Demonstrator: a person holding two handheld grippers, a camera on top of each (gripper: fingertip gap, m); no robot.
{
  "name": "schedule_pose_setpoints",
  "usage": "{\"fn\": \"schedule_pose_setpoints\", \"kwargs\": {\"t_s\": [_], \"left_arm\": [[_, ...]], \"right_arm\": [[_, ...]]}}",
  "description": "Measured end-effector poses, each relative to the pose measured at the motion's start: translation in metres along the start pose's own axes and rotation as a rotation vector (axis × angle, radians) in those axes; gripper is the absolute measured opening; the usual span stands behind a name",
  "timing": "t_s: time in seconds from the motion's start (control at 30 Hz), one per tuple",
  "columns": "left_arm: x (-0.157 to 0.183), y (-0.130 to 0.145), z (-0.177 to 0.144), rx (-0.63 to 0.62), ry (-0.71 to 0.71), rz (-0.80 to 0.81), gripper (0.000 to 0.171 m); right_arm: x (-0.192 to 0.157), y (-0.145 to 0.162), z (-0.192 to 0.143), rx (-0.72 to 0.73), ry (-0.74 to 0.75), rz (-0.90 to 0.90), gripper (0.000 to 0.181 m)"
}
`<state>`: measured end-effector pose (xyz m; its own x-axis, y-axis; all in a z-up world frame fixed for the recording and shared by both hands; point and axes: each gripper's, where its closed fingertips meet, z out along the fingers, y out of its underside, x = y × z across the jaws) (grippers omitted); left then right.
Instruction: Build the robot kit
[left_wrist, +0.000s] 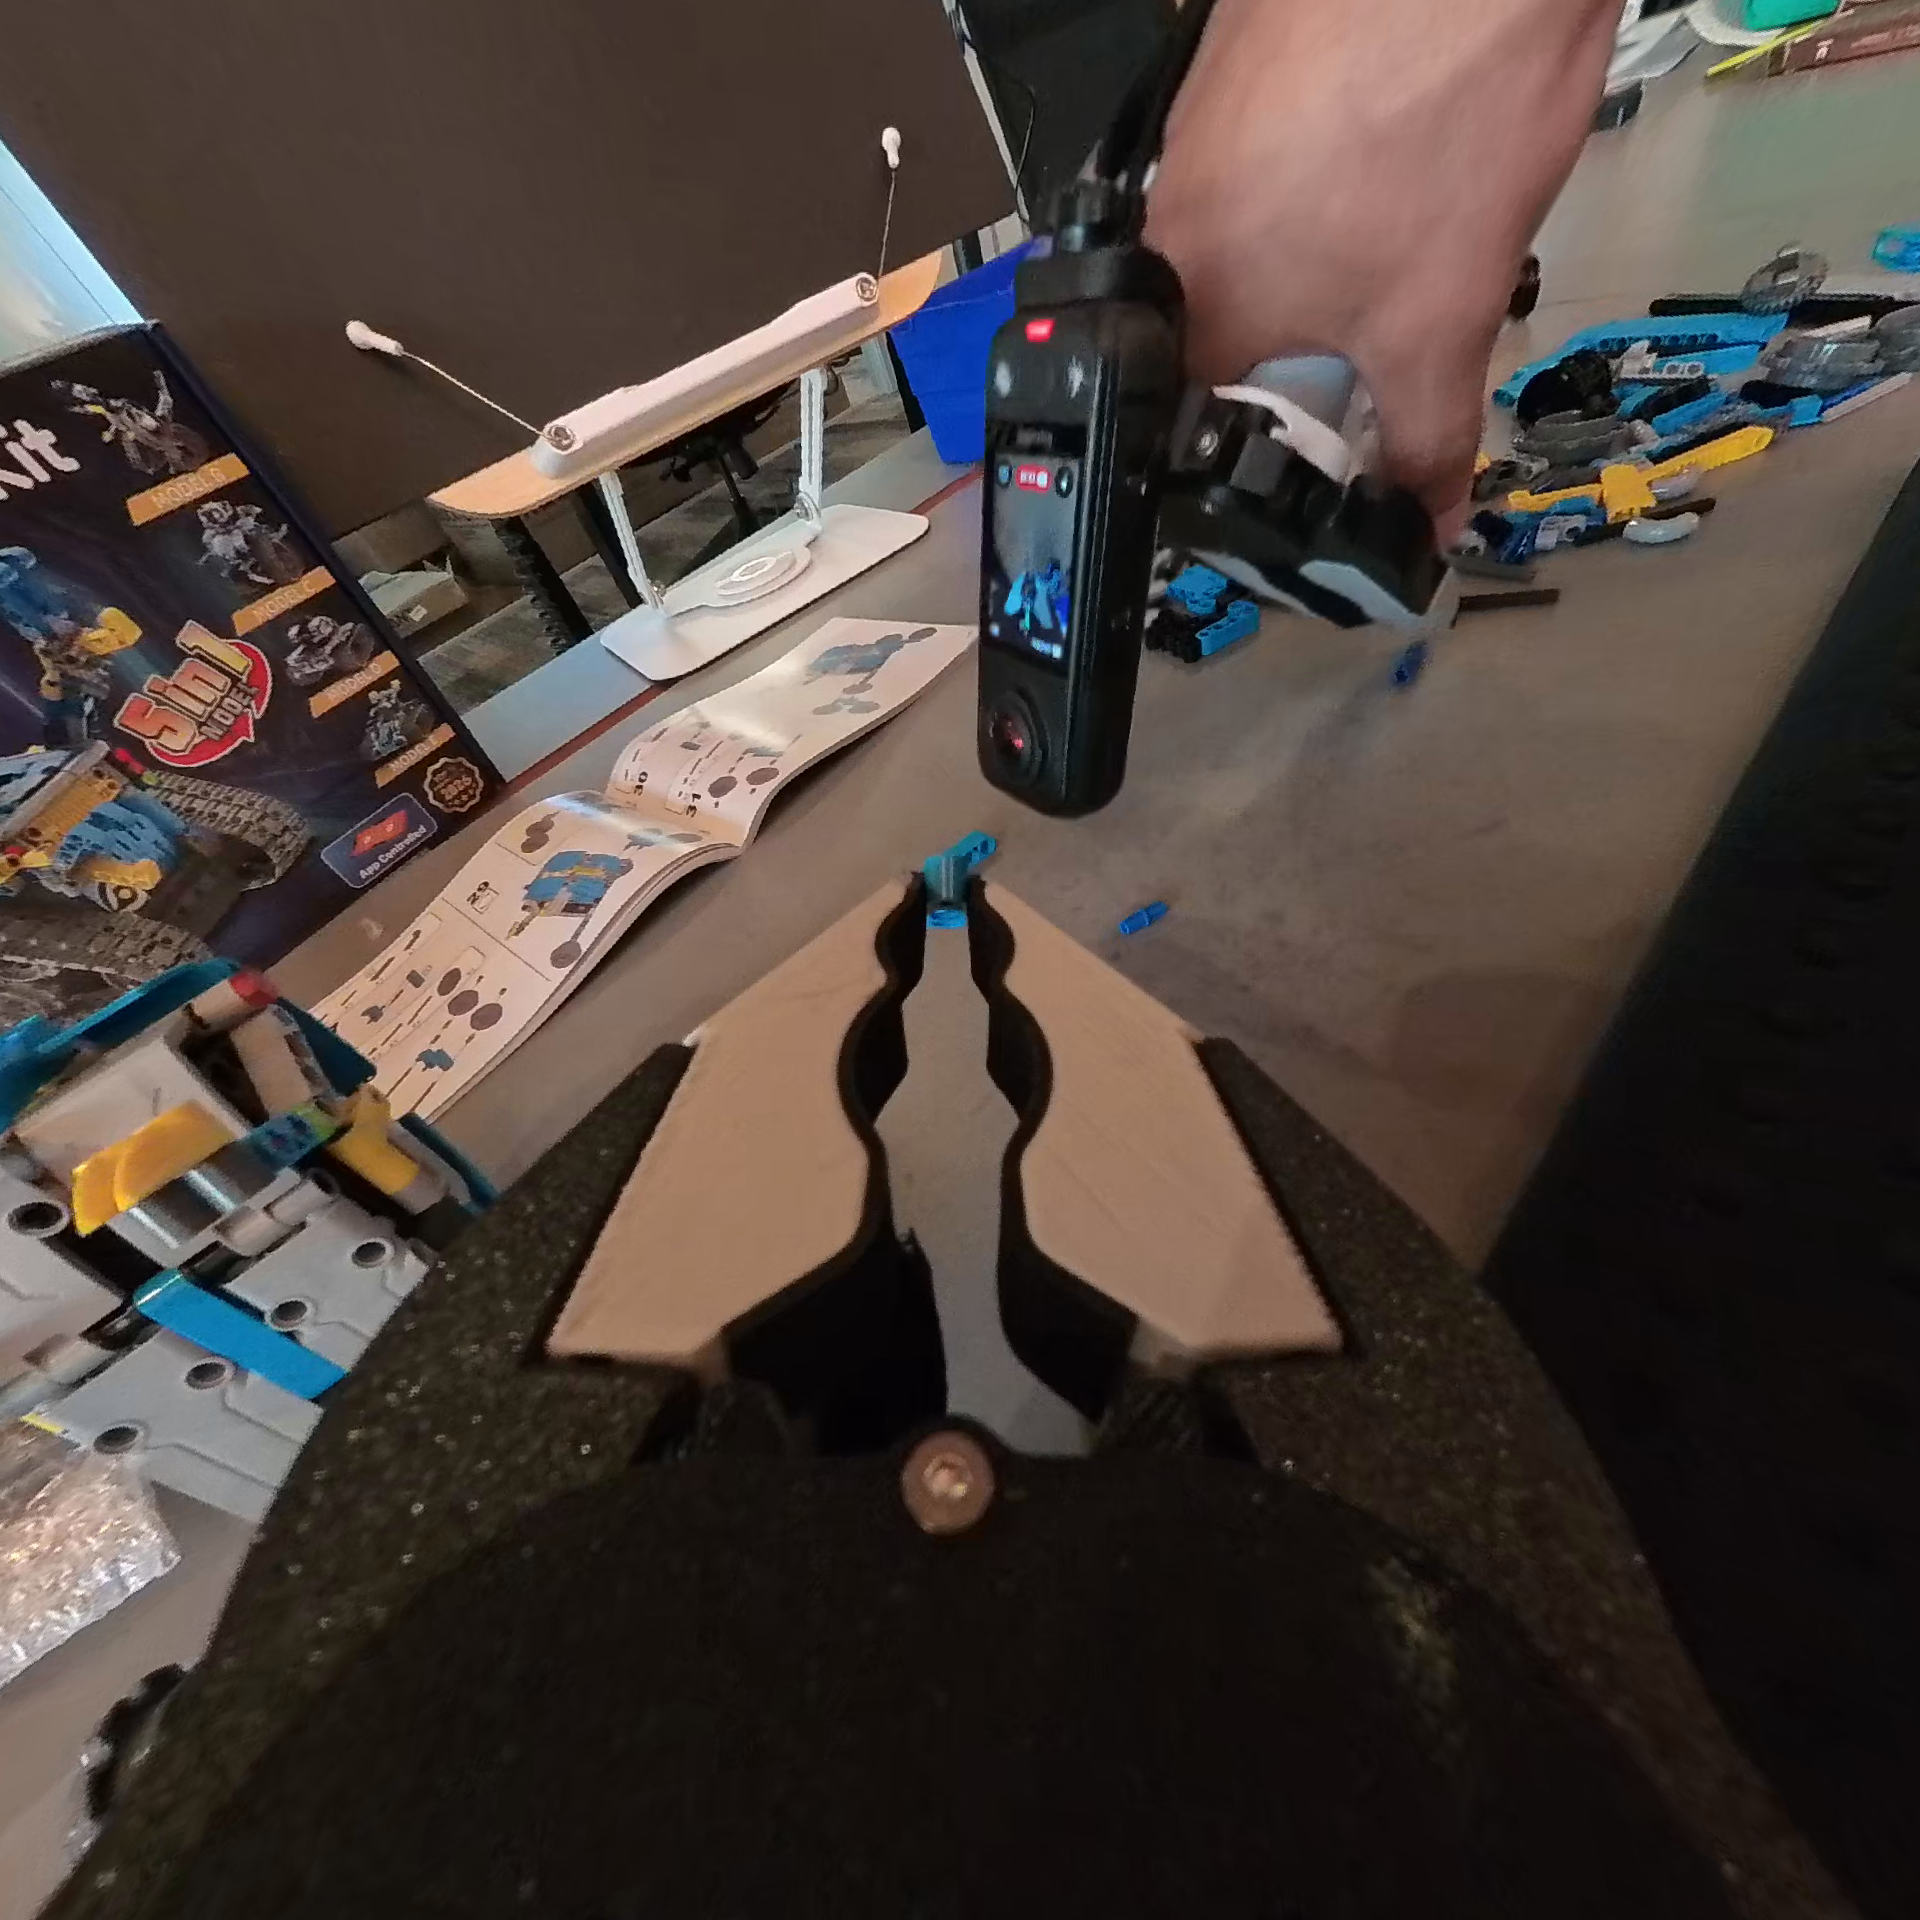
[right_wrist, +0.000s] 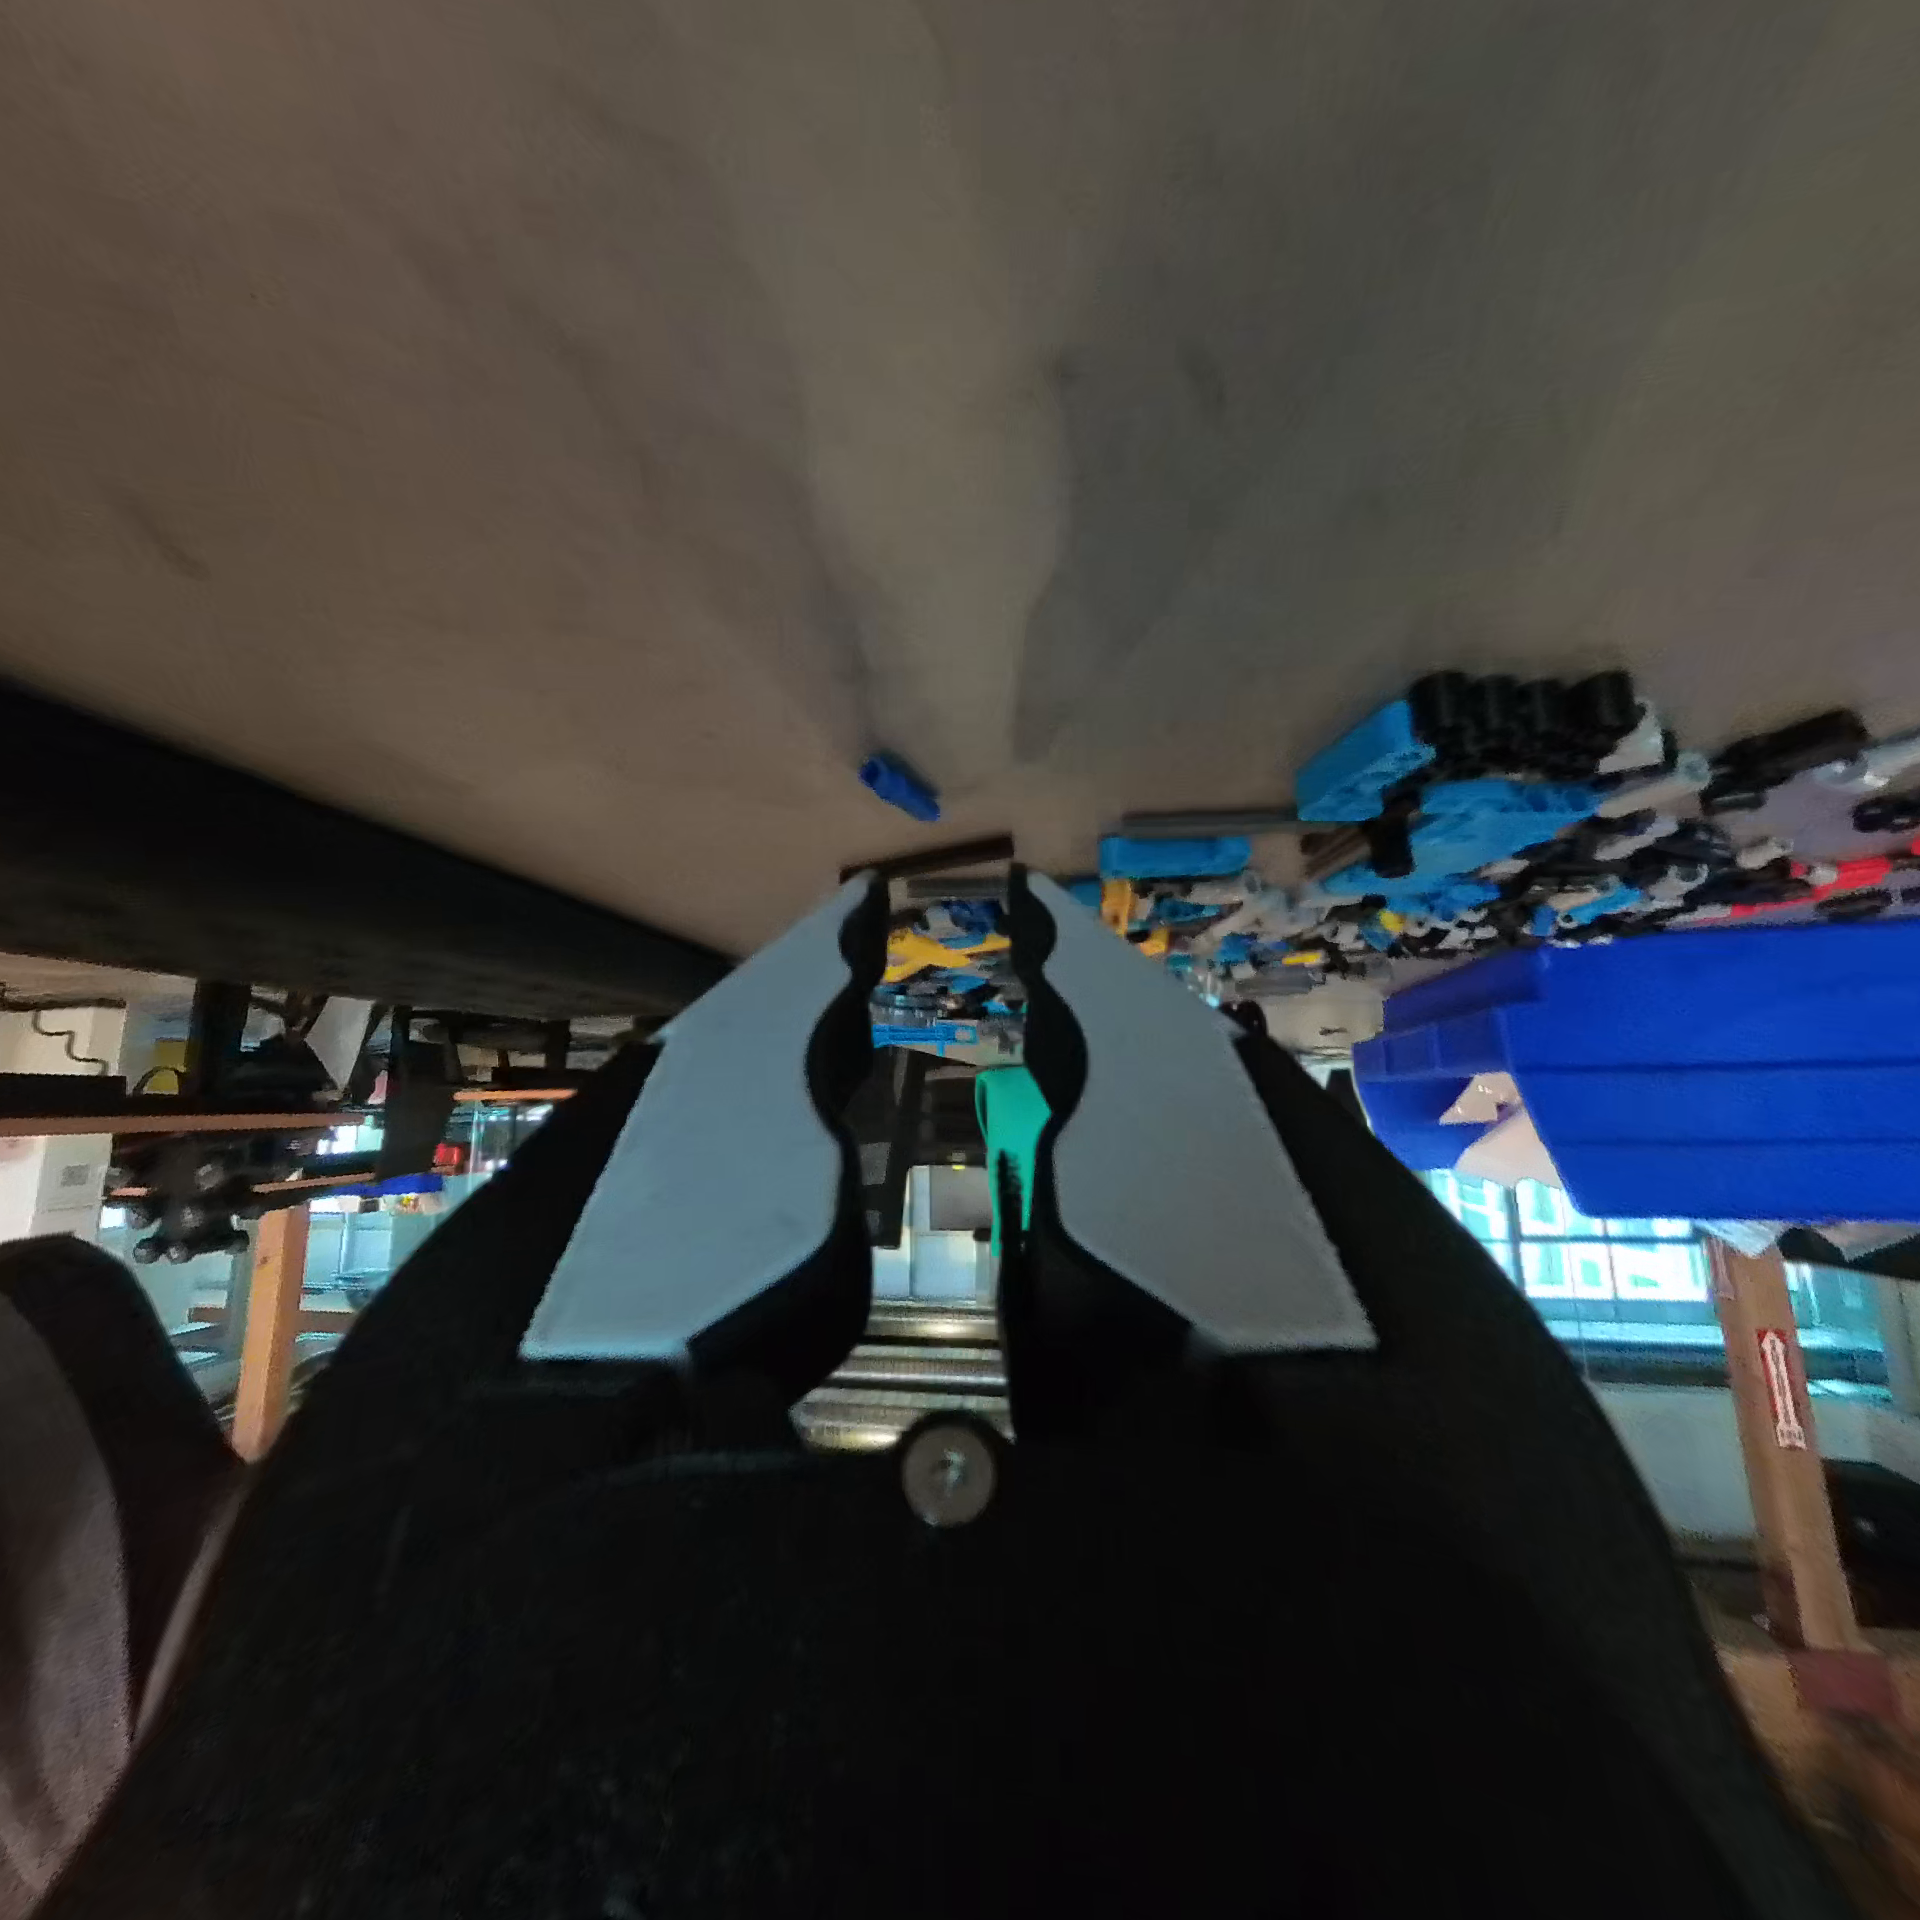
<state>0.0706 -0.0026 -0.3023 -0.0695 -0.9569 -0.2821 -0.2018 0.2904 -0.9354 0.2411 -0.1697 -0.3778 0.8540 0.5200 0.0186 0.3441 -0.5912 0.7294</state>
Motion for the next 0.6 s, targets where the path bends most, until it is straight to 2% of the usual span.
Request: {"fn": "schedule_pose_setpoints", "kwargs": {"t_s": [0.17,0.3,0.47,0.53,0.6], "left_arm": [[0.0,0.0,0.0,-0.001,0.001,0.002,0.007],[0.001,0.0,0.0,-0.002,0.002,0.003,0.007],[0.0,0.0,0.0,-0.001,0.003,0.0,0.007],[0.0,0.0,0.0,0.002,0.0,0.0,0.007],[-0.001,-0.001,-0.001,0.006,-0.005,-0.001,0.007]], "right_arm": [[-0.006,-0.011,0.005,-0.032,0.005,-0.031,0.022],[0.002,-0.014,0.006,-0.04,0.05,-0.036,0.004],[0.001,-0.015,0.005,-0.007,0.07,-0.095,0.004],[-0.003,-0.022,-0.002,0.124,0.021,-0.116,0.004],[-0.008,-0.039,-0.031,0.439,-0.041,-0.112,0.004]]}}
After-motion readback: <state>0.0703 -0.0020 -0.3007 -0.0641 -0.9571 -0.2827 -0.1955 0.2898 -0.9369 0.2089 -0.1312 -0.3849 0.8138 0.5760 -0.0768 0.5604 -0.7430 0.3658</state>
